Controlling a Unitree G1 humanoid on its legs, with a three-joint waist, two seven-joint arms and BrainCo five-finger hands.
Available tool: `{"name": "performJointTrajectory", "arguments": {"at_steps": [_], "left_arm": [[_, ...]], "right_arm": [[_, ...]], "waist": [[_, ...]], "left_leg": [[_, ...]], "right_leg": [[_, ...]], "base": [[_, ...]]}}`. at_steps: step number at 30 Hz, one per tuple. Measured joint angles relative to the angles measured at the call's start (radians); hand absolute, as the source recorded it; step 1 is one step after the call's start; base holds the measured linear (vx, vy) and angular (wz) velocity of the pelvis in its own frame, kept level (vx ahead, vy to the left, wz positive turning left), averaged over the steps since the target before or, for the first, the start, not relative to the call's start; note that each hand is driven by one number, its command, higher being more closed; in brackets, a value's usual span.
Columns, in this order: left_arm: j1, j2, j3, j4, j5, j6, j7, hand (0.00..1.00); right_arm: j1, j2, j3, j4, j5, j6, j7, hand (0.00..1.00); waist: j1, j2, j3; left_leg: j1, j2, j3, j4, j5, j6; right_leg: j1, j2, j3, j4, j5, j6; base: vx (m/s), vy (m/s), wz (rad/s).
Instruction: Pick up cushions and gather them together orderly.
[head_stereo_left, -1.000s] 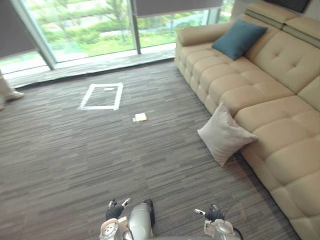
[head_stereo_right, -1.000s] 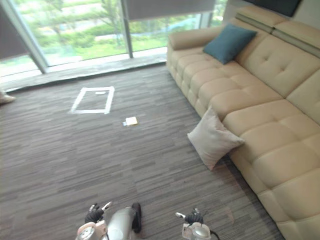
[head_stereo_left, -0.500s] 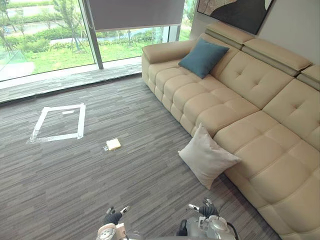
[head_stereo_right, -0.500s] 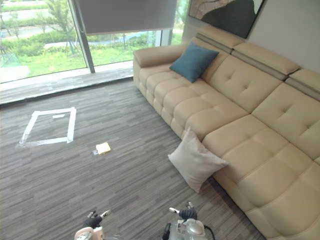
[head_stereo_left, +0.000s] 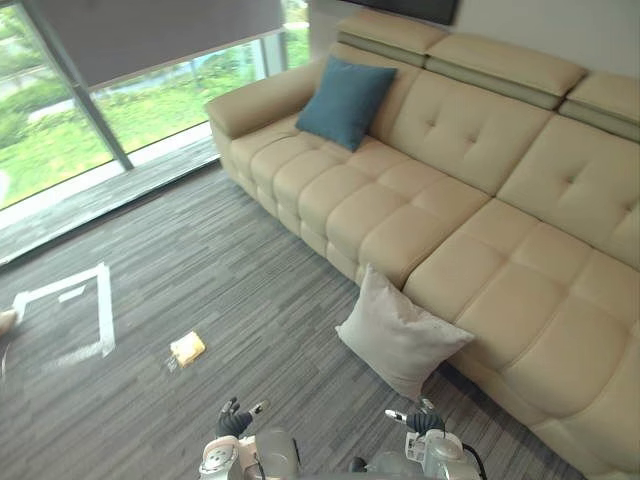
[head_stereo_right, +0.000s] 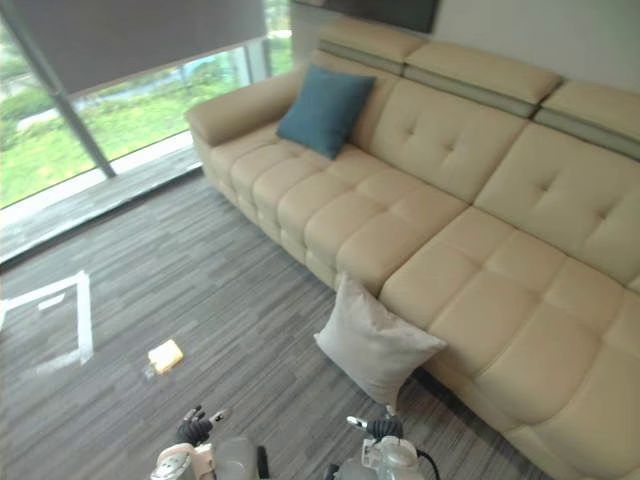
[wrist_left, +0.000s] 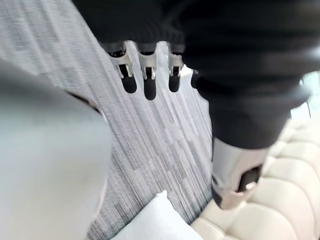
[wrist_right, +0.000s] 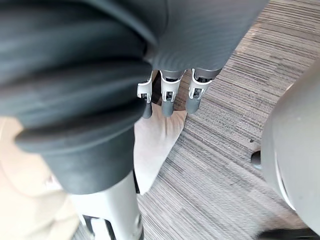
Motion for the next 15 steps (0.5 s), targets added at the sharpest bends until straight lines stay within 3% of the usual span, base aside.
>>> {"name": "performJointTrajectory", "arguments": {"at_steps": [1, 2, 3, 5, 7, 9, 11, 15], "left_arm": [[-0.001, -0.002, 0.0, 0.0, -0.002, -0.004, 0.002, 0.0], [-0.001, -0.003, 0.0, 0.001, -0.008, -0.004, 0.003, 0.0], [-0.001, 0.002, 0.001, 0.002, -0.008, -0.003, 0.001, 0.0], [0.006, 0.017, 0.014, 0.01, -0.002, -0.002, 0.001, 0.0], [0.002, 0.026, 0.021, 0.021, 0.003, -0.001, 0.001, 0.0], [-0.003, 0.025, 0.017, 0.047, 0.003, 0.001, 0.002, 0.0], [-0.006, 0.026, 0.001, 0.061, 0.003, 0.005, 0.003, 0.0], [-0.006, 0.03, -0.017, 0.075, 0.003, 0.005, 0.002, 0.0]], "right_arm": [[0.002, 0.0, 0.005, 0.003, 0.0, 0.001, -0.001, 0.0], [0.005, -0.002, 0.021, 0.005, 0.0, 0.002, -0.002, 0.0], [0.009, 0.002, 0.033, 0.007, 0.0, 0.002, -0.003, 0.0], [0.028, 0.018, 0.041, 0.008, 0.0, 0.002, 0.0, 0.0], [0.032, 0.023, 0.051, 0.013, -0.002, 0.006, 0.005, 0.0], [0.028, 0.023, 0.047, 0.002, -0.003, 0.004, 0.005, 0.0], [0.028, 0.023, 0.048, -0.002, -0.004, 0.001, 0.007, 0.0], [0.027, 0.023, 0.035, -0.004, -0.006, -0.003, 0.006, 0.0]], "waist": [[0.008, 0.0, 0.0], [0.019, -0.001, -0.002], [0.022, -0.002, -0.013], [0.02, -0.04, -0.053], [0.032, -0.049, -0.062], [0.03, -0.038, -0.052], [0.029, -0.029, -0.048], [0.02, -0.023, -0.051]], "left_leg": [[-0.001, -0.014, -0.051, -0.042, 0.021, 0.001], [0.008, -0.019, -0.061, -0.05, 0.092, -0.016], [0.024, -0.025, -0.04, -0.033, 0.114, -0.005], [0.022, -0.02, 0.045, -0.006, 0.062, 0.022], [0.058, -0.015, 0.129, -0.028, 0.042, 0.04], [0.186, -0.022, 0.204, -0.116, 0.034, 0.057], [0.274, -0.023, 0.243, -0.172, 0.03, 0.062], [0.34, -0.002, 0.276, -0.253, 0.033, 0.058]], "right_leg": [[0.002, 0.0, 0.044, 0.02, -0.021, 0.015], [0.001, 0.002, 0.104, 0.056, -0.05, 0.036], [-0.001, 0.002, 0.154, 0.075, -0.066, 0.055], [-0.011, -0.017, 0.229, 0.059, -0.071, 0.075], [-0.036, -0.046, 0.243, 0.102, -0.048, 0.112], [-0.104, -0.091, 0.14, 0.29, -0.026, 0.144], [-0.118, -0.137, 0.025, 0.359, -0.042, 0.128], [-0.158, -0.17, -0.144, 0.276, -0.047, 0.115]], "base": [[0.29, 0.24, -1.18], [0.46, 0.391, -1.43], [0.45, 0.4, -1.48], [0.35, 0.326, -1.13], [0.31, 0.308, -1.07], [0.24, 0.233, -1.0], [0.16, 0.12, -0.59], [0.12, 0.015, -0.28]]}}
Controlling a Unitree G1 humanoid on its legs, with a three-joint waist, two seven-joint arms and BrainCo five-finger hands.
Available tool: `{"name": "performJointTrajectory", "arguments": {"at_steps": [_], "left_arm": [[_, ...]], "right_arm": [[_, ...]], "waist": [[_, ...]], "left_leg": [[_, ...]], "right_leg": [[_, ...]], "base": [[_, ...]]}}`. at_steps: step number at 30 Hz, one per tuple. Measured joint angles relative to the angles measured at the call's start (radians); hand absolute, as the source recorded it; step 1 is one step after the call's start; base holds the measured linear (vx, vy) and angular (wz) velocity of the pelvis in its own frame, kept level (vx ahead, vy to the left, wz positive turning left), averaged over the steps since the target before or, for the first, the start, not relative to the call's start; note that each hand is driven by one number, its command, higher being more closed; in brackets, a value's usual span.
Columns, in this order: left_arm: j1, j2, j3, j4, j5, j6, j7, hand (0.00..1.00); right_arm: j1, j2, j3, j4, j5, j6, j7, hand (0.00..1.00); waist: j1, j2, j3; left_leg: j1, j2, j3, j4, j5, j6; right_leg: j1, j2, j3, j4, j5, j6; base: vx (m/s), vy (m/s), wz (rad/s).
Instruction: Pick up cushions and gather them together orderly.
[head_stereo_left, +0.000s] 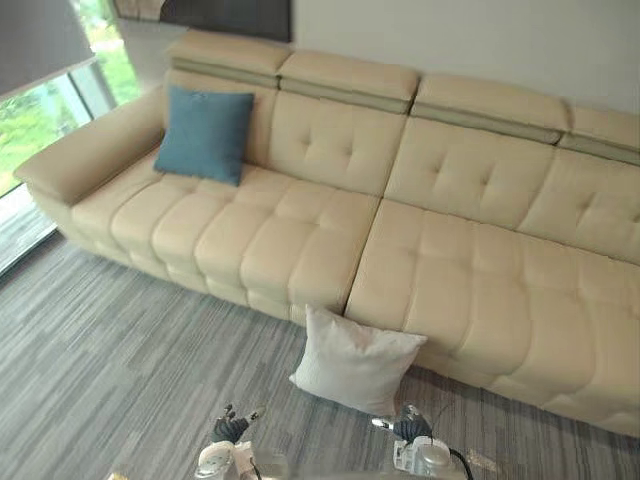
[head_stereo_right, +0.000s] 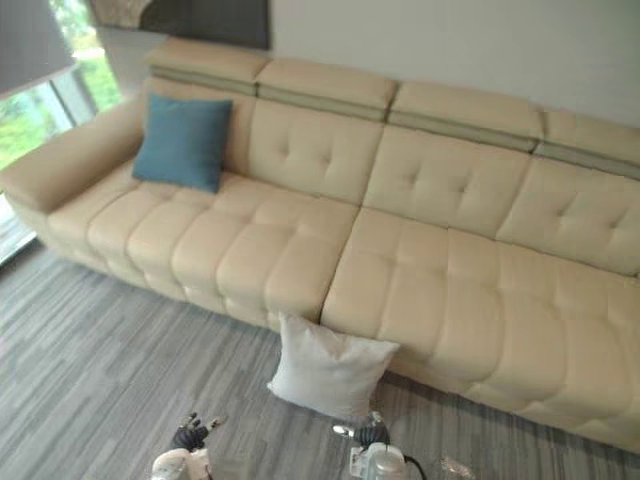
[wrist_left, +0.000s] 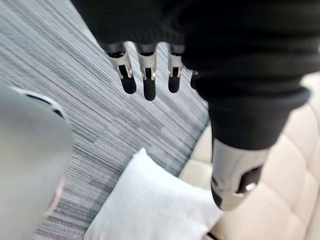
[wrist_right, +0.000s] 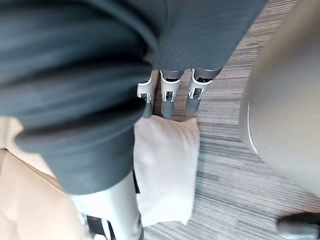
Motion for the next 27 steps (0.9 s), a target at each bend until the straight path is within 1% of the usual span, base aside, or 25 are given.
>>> {"name": "performJointTrajectory", "arguments": {"at_steps": [1, 2, 3, 4, 5, 8, 9, 10, 11, 12, 13, 14, 15, 16, 17, 18, 19, 20, 21, 22, 23, 25, 26, 27], "left_arm": [[-0.001, 0.005, -0.014, 0.002, -0.001, 0.001, 0.0, 0.0], [-0.003, 0.007, -0.033, 0.007, 0.001, 0.003, 0.0, 0.0], [-0.003, 0.008, -0.037, 0.009, 0.001, 0.003, -0.001, 0.0], [-0.003, 0.012, -0.039, 0.013, 0.002, 0.003, -0.003, 0.0], [-0.009, -0.004, -0.051, 0.031, 0.002, 0.009, -0.006, 0.0], [-0.009, -0.026, -0.053, 0.034, 0.025, 0.013, -0.009, 0.0], [-0.009, -0.024, -0.052, 0.033, 0.029, 0.014, -0.01, 0.0], [-0.008, -0.023, -0.051, 0.026, 0.029, 0.014, -0.011, 0.0], [-0.007, -0.022, -0.049, 0.008, 0.029, 0.013, -0.01, 0.0], [-0.004, -0.021, -0.048, 0.001, 0.028, 0.013, -0.01, 0.0], [-0.001, -0.025, -0.04, -0.011, 0.027, 0.011, -0.009, 0.0], [0.002, -0.025, -0.041, -0.019, 0.028, 0.012, -0.009, 0.0], [0.009, -0.025, -0.042, -0.026, 0.028, 0.012, -0.009, 0.0], [0.01, -0.025, -0.042, -0.031, 0.027, 0.011, -0.009, 0.0], [0.009, -0.023, -0.041, -0.033, 0.027, 0.011, -0.008, 0.0], [0.009, -0.022, -0.041, -0.037, 0.025, 0.011, -0.007, 0.0], [0.009, -0.022, -0.041, -0.036, 0.024, 0.011, -0.006, 0.0], [0.008, -0.019, -0.038, -0.037, 0.018, 0.008, -0.006, 0.0], [0.009, -0.004, -0.038, -0.033, 0.019, 0.008, -0.006, 0.0], [0.009, 0.002, -0.038, -0.03, 0.02, 0.008, -0.007, 0.0], [0.009, 0.015, -0.036, -0.023, 0.02, 0.006, -0.007, 0.0], [0.005, 0.024, -0.037, -0.009, 0.021, 0.004, -0.006, 0.0], [-0.001, 0.026, -0.04, 0.006, 0.024, 0.003, -0.006, 0.0], [-0.001, 0.026, -0.044, 0.009, 0.025, 0.003, -0.006, 0.0]], "right_arm": [[-0.003, 0.0, -0.009, -0.004, -0.004, -0.002, -0.001, 0.0], [-0.01, -0.003, -0.012, -0.005, -0.009, -0.001, -0.002, 0.0], [-0.01, -0.002, -0.012, -0.006, -0.013, -0.001, -0.002, 0.0], [-0.005, -0.001, -0.012, -0.007, -0.015, -0.002, -0.001, 0.0], [-0.009, -0.006, -0.025, -0.006, -0.015, -0.005, -0.001, 0.0], [-0.009, -0.022, -0.05, -0.005, -0.014, -0.005, -0.001, 0.0], [-0.009, -0.022, -0.057, -0.005, -0.014, -0.007, -0.002, 0.0], [-0.007, -0.022, -0.068, -0.003, -0.014, -0.006, -0.002, 0.0], [-0.006, -0.024, -0.075, -0.004, -0.014, -0.005, -0.002, 0.0], [-0.006, -0.025, -0.075, -0.003, -0.014, -0.005, -0.003, 0.0], [-0.007, -0.026, -0.075, 0.005, -0.013, -0.002, -0.004, 0.0], [-0.007, -0.026, -0.075, 0.008, -0.013, -0.001, -0.004, 0.0], [-0.007, -0.026, -0.075, 0.01, -0.012, 0.0, -0.005, 0.0], [-0.007, -0.025, -0.075, 0.01, -0.012, 0.0, -0.005, 0.0], [-0.008, -0.025, -0.074, 0.01, -0.012, 0.0, -0.006, 0.0], [-0.008, -0.026, -0.07, 0.01, -0.012, 0.001, -0.007, 0.0], [-0.007, -0.028, -0.063, 0.01, -0.012, 0.002, -0.009, 0.0], [-0.007, -0.029, -0.042, 0.022, -0.012, 0.003, -0.011, 0.0], [-0.005, -0.027, -0.036, 0.035, -0.012, 0.003, -0.011, 0.0], [-0.003, -0.022, -0.036, 0.036, -0.013, 0.005, -0.011, 0.0], [0.003, -0.011, -0.036, 0.036, -0.013, 0.006, -0.011, 0.0], [0.01, -0.004, -0.037, 0.035, -0.013, 0.005, -0.011, 0.0], [0.013, -0.002, -0.037, 0.035, -0.013, 0.002, -0.011, 0.0], [0.013, -0.003, -0.037, 0.035, -0.013, 0.002, -0.011, 0.0]], "waist": [[-0.008, 0.004, 0.0], [-0.016, 0.01, 0.001], [-0.017, 0.009, 0.0], [-0.018, -0.005, -0.008], [-0.023, 0.03, -0.009], [-0.032, 0.052, -0.015], [-0.036, 0.051, -0.014], [-0.036, 0.05, -0.011], [-0.034, 0.05, -0.008], [-0.031, 0.05, -0.006], [-0.023, 0.048, -0.004], [-0.018, 0.047, -0.005], [-0.013, 0.045, -0.005], [-0.01, 0.042, -0.002], [-0.01, 0.038, 0.0], [-0.01, 0.035, 0.003], [-0.01, 0.036, 0.002], [-0.003, 0.029, 0.0], [-0.002, 0.016, -0.011], [-0.002, 0.006, -0.016], [0.0, -0.014, -0.026], [0.0, -0.025, -0.033], [-0.004, -0.023, -0.034], [-0.004, -0.022, -0.035]], "left_leg": [[0.01, 0.005, 0.006, -0.009, 0.001, -0.003], [0.02, 0.014, 0.014, -0.018, 0.006, -0.011], [0.026, 0.015, 0.017, -0.018, 0.006, -0.011], [0.033, 0.011, 0.016, -0.018, 0.004, -0.022], [0.052, 0.037, 0.014, -0.029, 0.009, -0.047], [0.063, 0.065, 0.003, -0.017, 0.025, -0.072], [0.046, 0.071, -0.014, 0.031, 0.028, -0.077], [0.004, 0.09, -0.04, 0.142, 0.028, -0.077], [-0.065, 0.114, -0.069, 0.305, 0.037, -0.078], [-0.097, 0.123, -0.08, 0.373, 0.049, -0.072], [-0.138, 0.132, -0.108, 0.45, 0.018, -0.069], [-0.149, 0.131, -0.116, 0.453, -0.001, -0.071], [-0.167, 0.121, -0.121, 0.429, -0.02, -0.079], [-0.177, 0.101, -0.133, 0.378, -0.032, -0.073], [-0.195, 0.069, -0.173, 0.311, -0.031, -0.073], [-0.202, 0.037, -0.223, 0.222, -0.021, -0.068], [-0.198, 0.027, -0.246, 0.171, -0.002, -0.06], [-0.188, 0.018, -0.251, 0.149, 0.045, -0.07], [-0.176, 0.011, -0.219, 0.122, 0.042, -0.062], [-0.169, 0.007, -0.211, 0.117, 0.041, -0.059], [-0.157, -0.006, -0.188, 0.094, 0.043, -0.052], [-0.132, -0.027, -0.169, 0.054, 0.05, -0.041], [-0.107, -0.044, -0.164, 0.027, 0.056, -0.031], [-0.097, -0.05, -0.161, 0.014, 0.059, -0.027]], "right_leg": [[-0.017, -0.001, -0.021, -0.052, 0.006, -0.001], [-0.032, 0.004, -0.042, -0.129, 0.038, -0.004], [-0.029, 0.007, -0.048, -0.171, 0.075, -0.011], [-0.025, 0.011, -0.041, -0.219, 0.168, -0.021], [-0.002, 0.037, -0.046, -0.222, 0.169, -0.026], [0.027, 0.066, -0.059, -0.249, 0.143, -0.043], [0.041, 0.07, -0.067, -0.255, 0.135, -0.047], [0.067, 0.075, -0.076, -0.268, 0.125, -0.05], [0.091, 0.083, -0.077, -0.275, 0.112, -0.055], [0.1, 0.086, -0.074, -0.277, 0.106, -0.058], [0.127, 0.092, -0.056, -0.29, 0.102, -0.064], [0.133, 0.093, -0.048, -0.294, 0.102, -0.064], [0.135, 0.093, -0.032, -0.298, 0.102, -0.064], [0.139, 0.093, -0.01, -0.302, 0.101, -0.062], [0.144, 0.093, 0.017, -0.304, 0.1, -0.057], [0.14, 0.094, 0.042, -0.302, 0.098, -0.042], [0.14, 0.1, 0.053, -0.299, 0.095, -0.033], [0.141, 0.107, 0.092, -0.298, 0.094, -0.02], [0.145, 0.103, 0.124, -0.323, 0.105, -0.005], [0.145, 0.099, 0.133, -0.333, 0.11, -0.001], [0.145, 0.088, 0.148, -0.356, 0.121, 0.008], [0.154, 0.069, 0.156, -0.38, 0.128, 0.02], [0.172, 0.057, 0.162, -0.396, 0.13, 0.023], [0.18, 0.052, 0.161, -0.403, 0.131, 0.025]], "base": [[0.2, -0.097, -0.2], [0.21, -0.115, -0.2], [0.2, -0.145, -0.26], [0.19, -0.173, -0.22], [0.19, -0.185, -0.19], [0.2, -0.21, -0.01], [0.13, -0.194, 0.23], [0.12, -0.217, 0.31], [0.1, -0.196, 0.21], [0.07, -0.099, -0.05], [0.06, -0.042, -0.28], [0.06, -0.026, -0.51], [0.05, 0.014, -0.62], [0.09, 0.066, -0.75], [0.1, 0.141, -0.76], [0.1, 0.16, -0.62], [0.09, 0.2, -0.67], [0.11, 0.186, -0.66], [0.14, 0.186, -0.65], [0.16, 0.181, -0.52], [0.13, 0.152, -0.33], [0.17, 0.165, -0.25], [0.18, 0.152, -0.12], [0.15, 0.112, -0.01]]}}
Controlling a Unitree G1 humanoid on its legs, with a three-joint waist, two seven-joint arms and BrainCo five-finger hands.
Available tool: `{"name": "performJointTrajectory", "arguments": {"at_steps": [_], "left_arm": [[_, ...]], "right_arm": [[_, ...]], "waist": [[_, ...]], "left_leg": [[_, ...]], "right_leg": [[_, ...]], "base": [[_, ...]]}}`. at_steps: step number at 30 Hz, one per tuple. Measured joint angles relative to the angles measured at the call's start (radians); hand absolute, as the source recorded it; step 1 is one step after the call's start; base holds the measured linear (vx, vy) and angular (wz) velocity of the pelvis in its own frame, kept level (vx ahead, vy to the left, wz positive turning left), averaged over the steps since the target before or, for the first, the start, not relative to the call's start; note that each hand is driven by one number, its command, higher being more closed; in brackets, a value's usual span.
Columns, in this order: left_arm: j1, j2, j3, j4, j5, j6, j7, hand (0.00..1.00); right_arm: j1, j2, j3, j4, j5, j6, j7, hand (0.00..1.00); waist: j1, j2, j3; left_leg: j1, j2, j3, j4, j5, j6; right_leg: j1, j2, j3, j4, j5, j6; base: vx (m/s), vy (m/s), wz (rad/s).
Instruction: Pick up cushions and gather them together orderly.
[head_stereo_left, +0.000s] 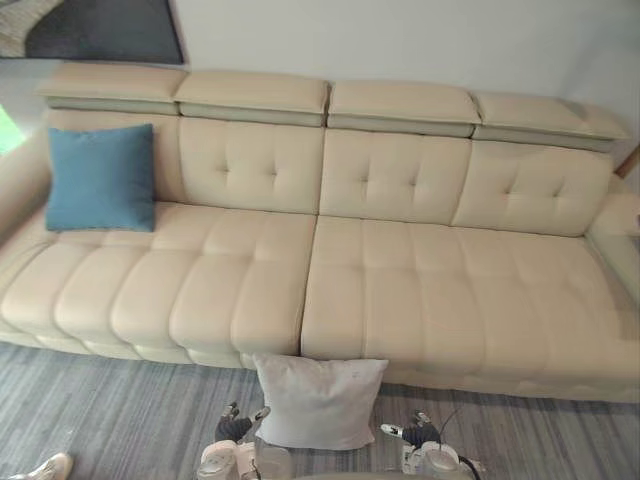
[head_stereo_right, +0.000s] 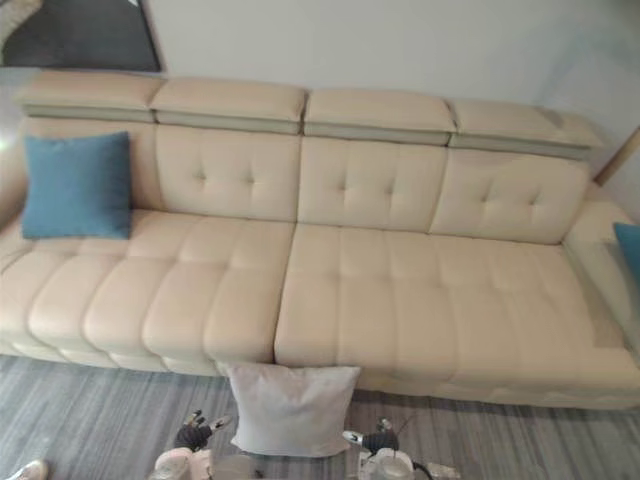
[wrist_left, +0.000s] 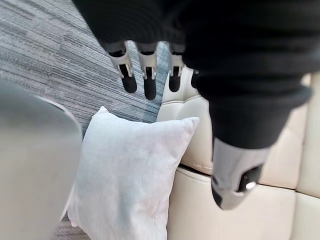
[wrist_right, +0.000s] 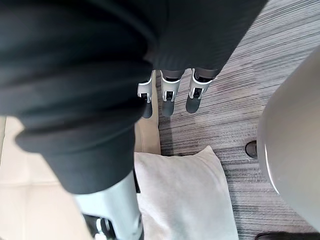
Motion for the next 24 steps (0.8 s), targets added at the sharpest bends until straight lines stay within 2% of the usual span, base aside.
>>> {"name": "performJointTrajectory", "arguments": {"at_steps": [4, 10, 14, 17, 18, 21, 24], "left_arm": [[0.0, -0.002, -0.029, 0.007, 0.002, -0.003, 0.0, 0.0], [0.0, -0.013, -0.029, 0.013, -0.006, -0.004, 0.008, 0.0], [-0.014, -0.013, -0.023, 0.01, -0.031, -0.006, 0.03, 0.0], [-0.067, -0.001, -0.007, -0.002, -0.07, -0.007, 0.055, 0.0], [-0.091, -0.002, -0.005, -0.021, -0.092, -0.008, 0.066, 0.0], [-0.132, -0.004, 0.026, -0.055, -0.132, -0.01, 0.077, 0.0], [-0.168, -0.006, 0.042, -0.099, -0.167, -0.01, 0.096, 0.0]], "right_arm": [[0.001, -0.001, -0.003, 0.001, 0.0, 0.0, 0.0, 0.0], [0.001, -0.019, -0.007, 0.003, 0.021, -0.004, -0.011, 0.0], [-0.012, -0.039, -0.021, 0.0, 0.064, -0.013, -0.03, 0.0], [-0.044, -0.053, -0.052, -0.003, 0.121, -0.016, -0.052, 0.0], [-0.057, -0.068, -0.063, -0.01, 0.136, -0.017, -0.06, 0.0], [-0.092, -0.082, -0.104, -0.053, 0.171, -0.02, -0.089, 0.0], [-0.128, -0.102, -0.126, -0.106, 0.199, -0.035, -0.106, 0.0]], "waist": [[0.0, 0.005, -0.011], [0.003, 0.022, -0.015], [0.009, 0.031, 0.018], [0.009, 0.01, 0.092], [0.009, 0.012, 0.123], [0.009, 0.01, 0.184], [0.008, 0.004, 0.216]], "left_leg": [[0.02, -0.014, -0.006, -0.014, 0.001, 0.001], [0.04, 0.001, -0.011, -0.031, 0.001, 0.0], [-0.006, 0.012, -0.014, -0.011, 0.003, -0.002], [-0.158, 0.006, -0.032, 0.129, -0.001, 0.001], [-0.25, 0.011, -0.05, 0.208, -0.013, 0.005], [-0.389, 0.025, -0.065, 0.336, -0.074, 0.0], [-0.534, 0.041, -0.064, 0.461, -0.1, 0.002]], "right_leg": [[0.027, -0.012, -0.007, -0.022, 0.0, 0.002], [0.038, 0.002, -0.023, -0.015, 0.0, 0.002], [-0.049, 0.006, -0.025, 0.104, -0.022, 0.003], [-0.192, -0.014, -0.026, 0.249, -0.064, -0.007], [-0.261, -0.013, -0.028, 0.297, -0.078, -0.008], [-0.391, -0.006, -0.023, 0.41, -0.137, -0.017], [-0.544, -0.006, -0.004, 0.546, -0.167, -0.021]], "base": [[0.12, 0.044, 0.03], [0.05, -0.023, 0.0], [-0.07, -0.023, 0.02], [-0.19, -0.04, 0.21], [-0.23, -0.053, 0.32], [-0.28, -0.024, 0.07], [-0.3, -0.018, -0.09]]}}
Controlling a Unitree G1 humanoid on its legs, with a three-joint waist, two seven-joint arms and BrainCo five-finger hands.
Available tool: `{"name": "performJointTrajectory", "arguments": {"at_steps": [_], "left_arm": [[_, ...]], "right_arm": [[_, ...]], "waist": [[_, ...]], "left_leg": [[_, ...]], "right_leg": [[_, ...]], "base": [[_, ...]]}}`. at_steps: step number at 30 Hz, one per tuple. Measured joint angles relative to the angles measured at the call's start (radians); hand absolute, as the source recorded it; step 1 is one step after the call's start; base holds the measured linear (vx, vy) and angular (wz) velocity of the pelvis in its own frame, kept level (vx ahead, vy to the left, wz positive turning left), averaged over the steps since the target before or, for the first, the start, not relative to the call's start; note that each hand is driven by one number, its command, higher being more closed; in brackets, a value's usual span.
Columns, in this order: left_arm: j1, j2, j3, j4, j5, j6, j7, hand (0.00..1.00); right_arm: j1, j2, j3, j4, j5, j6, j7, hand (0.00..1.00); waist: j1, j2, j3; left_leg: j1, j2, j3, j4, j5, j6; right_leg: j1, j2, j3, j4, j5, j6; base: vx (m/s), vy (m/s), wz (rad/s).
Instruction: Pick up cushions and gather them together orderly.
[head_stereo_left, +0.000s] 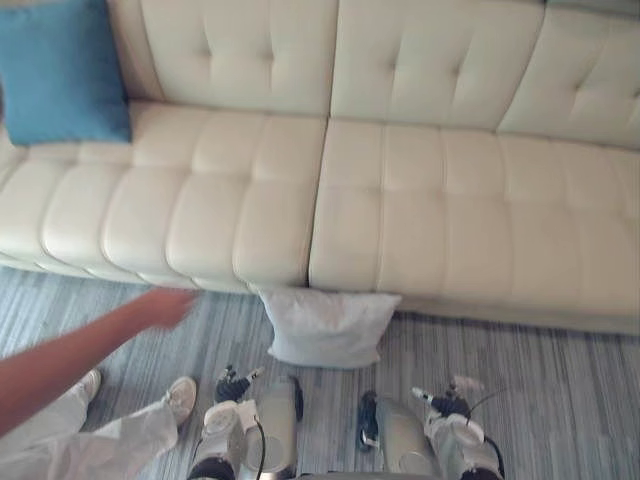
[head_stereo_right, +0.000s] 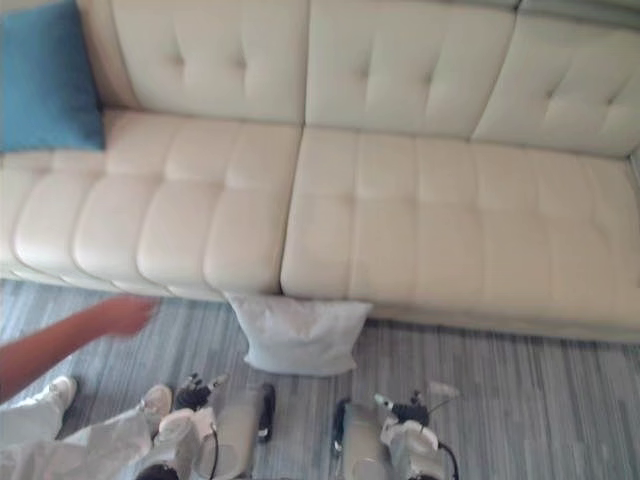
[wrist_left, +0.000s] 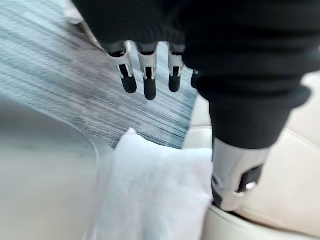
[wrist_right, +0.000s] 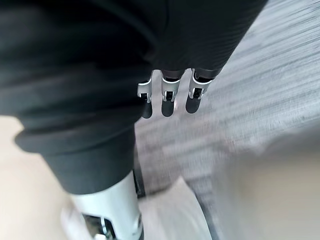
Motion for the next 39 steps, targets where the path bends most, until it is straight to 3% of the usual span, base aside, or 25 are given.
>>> {"name": "performJointTrajectory", "arguments": {"at_steps": [7, 14, 17, 25, 28, 33, 39], "left_arm": [[-0.167, 0.009, 0.111, -0.077, -0.107, -0.021, 0.061, 0.0], [-0.382, 0.048, 0.108, -0.097, -0.155, -0.026, 0.09, 0.0], [-0.438, 0.054, 0.083, -0.099, -0.166, -0.027, 0.105, 0.0], [-0.467, 0.042, -0.026, -0.108, -0.159, -0.042, 0.109, 0.0], [-0.46, 0.034, -0.047, -0.108, -0.141, -0.041, 0.108, 0.0], [-0.416, 0.015, -0.063, -0.109, -0.118, -0.041, 0.102, 0.0], [-0.308, -0.017, -0.071, -0.112, -0.091, -0.038, 0.084, 0.0]], "right_arm": [[-0.173, -0.014, -0.007, -0.055, 0.081, -0.022, -0.065, 0.0], [-0.451, -0.036, -0.012, -0.094, 0.105, -0.043, -0.103, 0.0], [-0.524, -0.036, -0.015, -0.093, 0.106, -0.043, -0.115, 0.0], [-0.534, -0.029, 0.002, -0.093, 0.089, -0.043, -0.13, 0.0], [-0.515, -0.017, 0.017, -0.091, 0.073, -0.043, -0.129, 0.0], [-0.443, 0.007, 0.075, -0.089, 0.072, -0.044, -0.117, 0.0], [-0.296, 0.006, 0.121, -0.09, 0.049, -0.047, -0.091, 0.0]], "waist": [[-0.012, -0.012, 0.076], [-0.022, -0.018, 0.163], [-0.023, -0.017, 0.172], [-0.037, -0.018, 0.179], [-0.038, -0.018, 0.179], [-0.039, -0.019, 0.179], [-0.041, -0.019, 0.175]], "left_leg": [[-0.324, 0.007, -0.008, 0.153, 0.01, 0.011], [-0.613, 0.024, -0.025, 0.295, 0.028, 0.007], [-0.686, 0.035, -0.029, 0.336, 0.029, 0.005], [-0.683, 0.033, -0.044, 0.306, 0.046, -0.002], [-0.659, 0.033, -0.055, 0.27, 0.071, -0.022], [-0.514, 0.035, -0.057, 0.158, 0.104, -0.043], [-0.273, 0.034, -0.052, -0.048, 0.162, -0.049]], "right_leg": [[-0.337, 0.0, 0.023, 0.177, -0.004, -0.019], [-0.625, 0.009, 0.028, 0.322, 0.014, -0.029], [-0.697, 0.018, 0.03, 0.357, 0.014, -0.029], [-0.694, 0.019, 0.014, 0.346, 0.02, -0.039], [-0.672, 0.02, 0.0, 0.321, 0.029, -0.052], [-0.536, 0.025, -0.022, 0.228, 0.052, -0.073], [-0.305, 0.034, -0.042, 0.046, 0.089, -0.066]], "base": [[-0.21, -0.01, -0.02], [-0.1, -0.038, -0.02], [-0.06, -0.059, -0.08], [-0.06, -0.061, 0.04], [-0.05, -0.086, 0.09], [-0.01, -0.087, 0.02], [0.03, -0.043, 0.03]]}}
